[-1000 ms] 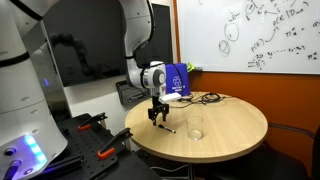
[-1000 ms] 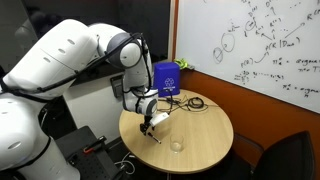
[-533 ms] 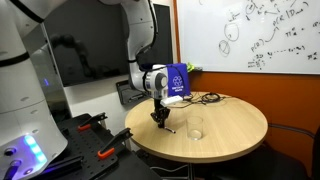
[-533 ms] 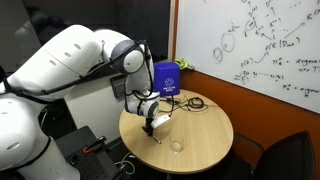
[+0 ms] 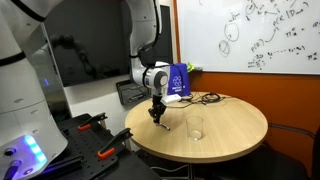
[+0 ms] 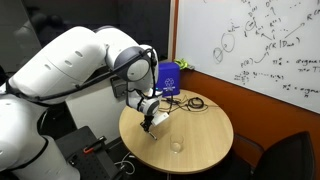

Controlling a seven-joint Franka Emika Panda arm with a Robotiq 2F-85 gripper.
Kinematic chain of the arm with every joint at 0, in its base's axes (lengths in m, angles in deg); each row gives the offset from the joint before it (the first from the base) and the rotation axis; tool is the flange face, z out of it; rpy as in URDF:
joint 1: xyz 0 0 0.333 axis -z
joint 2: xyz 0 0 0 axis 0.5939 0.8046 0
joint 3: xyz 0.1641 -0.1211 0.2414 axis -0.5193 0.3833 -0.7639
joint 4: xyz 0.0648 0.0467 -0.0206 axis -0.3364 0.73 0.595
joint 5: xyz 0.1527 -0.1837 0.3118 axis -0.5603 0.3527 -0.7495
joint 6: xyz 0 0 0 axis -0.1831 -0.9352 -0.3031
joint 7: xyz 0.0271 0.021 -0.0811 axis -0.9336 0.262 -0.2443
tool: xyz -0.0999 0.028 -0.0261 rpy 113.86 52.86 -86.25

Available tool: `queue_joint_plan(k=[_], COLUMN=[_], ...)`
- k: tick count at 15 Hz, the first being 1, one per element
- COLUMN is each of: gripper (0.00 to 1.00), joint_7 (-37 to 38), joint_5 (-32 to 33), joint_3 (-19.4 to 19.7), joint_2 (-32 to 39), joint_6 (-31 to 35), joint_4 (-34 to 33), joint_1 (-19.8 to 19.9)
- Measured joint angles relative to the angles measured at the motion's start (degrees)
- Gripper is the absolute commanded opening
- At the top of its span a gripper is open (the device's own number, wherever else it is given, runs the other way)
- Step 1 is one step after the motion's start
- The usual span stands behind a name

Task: Pick the pen on the table and put it in the glass cup

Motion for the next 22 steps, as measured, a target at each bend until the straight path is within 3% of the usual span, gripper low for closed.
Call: queue_joint_plan(k=[3,5,8,12,14,15,17,21,22], gripper=[0.05,0.05,0.05,0.05,0.05,0.21,0.21,0.21,0.05], joint_7=[-11.1,-17.9,-27.5,-37.5,-40.4,-41.1,-41.2,-41.2,-41.2], joint_5=[-7.3,-13.5,-21.9,-27.2,-28.1,-28.5,-28.9,-29.0,-29.0], joint_3=[-8.5,-10.6,-9.9,-4.4,-0.9,0.7,3.2,4.0,4.1], joint_2=[-2.4,-5.2,-9.2,-11.2,-11.2,-11.2,-11.3,-11.3,-11.3], joint_6=[-12.2,-22.7,-38.7,-57.0,-61.3,-62.5,-62.8,-62.8,-62.8], joint_4=[0.4,-0.3,-3.4,-10.1,-12.6,-13.4,-14.1,-14.3,-14.3], joint_1=[8.4,11.1,11.6,7.8,4.9,3.5,1.1,0.0,0.0])
